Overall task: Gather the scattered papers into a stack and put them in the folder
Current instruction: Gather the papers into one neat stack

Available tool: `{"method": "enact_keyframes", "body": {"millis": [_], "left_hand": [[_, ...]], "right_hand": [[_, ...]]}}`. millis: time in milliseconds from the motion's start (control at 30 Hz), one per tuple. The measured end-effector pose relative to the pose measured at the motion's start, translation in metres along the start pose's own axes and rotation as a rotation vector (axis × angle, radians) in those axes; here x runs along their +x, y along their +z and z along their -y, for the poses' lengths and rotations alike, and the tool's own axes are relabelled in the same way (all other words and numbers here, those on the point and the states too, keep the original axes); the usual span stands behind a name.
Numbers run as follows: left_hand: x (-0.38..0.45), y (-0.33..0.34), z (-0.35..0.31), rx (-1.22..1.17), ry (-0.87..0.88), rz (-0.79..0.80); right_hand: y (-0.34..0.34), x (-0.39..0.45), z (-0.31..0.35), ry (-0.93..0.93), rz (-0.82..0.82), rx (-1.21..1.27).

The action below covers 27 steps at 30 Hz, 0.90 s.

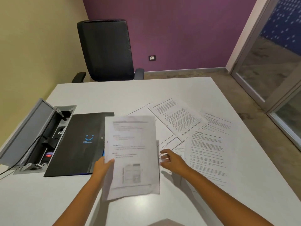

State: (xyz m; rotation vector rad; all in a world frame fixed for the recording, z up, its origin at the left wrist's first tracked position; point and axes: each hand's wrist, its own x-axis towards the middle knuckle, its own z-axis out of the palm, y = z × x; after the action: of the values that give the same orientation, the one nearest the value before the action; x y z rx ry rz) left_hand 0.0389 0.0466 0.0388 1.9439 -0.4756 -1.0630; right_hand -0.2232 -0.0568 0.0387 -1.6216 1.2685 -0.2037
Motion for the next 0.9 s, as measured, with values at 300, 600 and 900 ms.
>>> {"method": "enact_keyframes", "body": {"millis": [300, 600, 900], "left_hand": [[-0.001, 0.001, 0.032, -0.027, -0.278, 0.009], [0.006, 0.004, 0.028, 0.133, -0.092, -0.123], [0.001, 0.022, 0.000, 0.191, 0.094, -0.158]], "right_hand": [[-0.087, -0.024, -0.081, 0.298, -0.478, -0.011], [-0.100, -0.049, -0.118, 0.826, -0.596, -0.161], [-0.108, -0.060, -0.130, 0.441, -0.866, -0.074]]}}
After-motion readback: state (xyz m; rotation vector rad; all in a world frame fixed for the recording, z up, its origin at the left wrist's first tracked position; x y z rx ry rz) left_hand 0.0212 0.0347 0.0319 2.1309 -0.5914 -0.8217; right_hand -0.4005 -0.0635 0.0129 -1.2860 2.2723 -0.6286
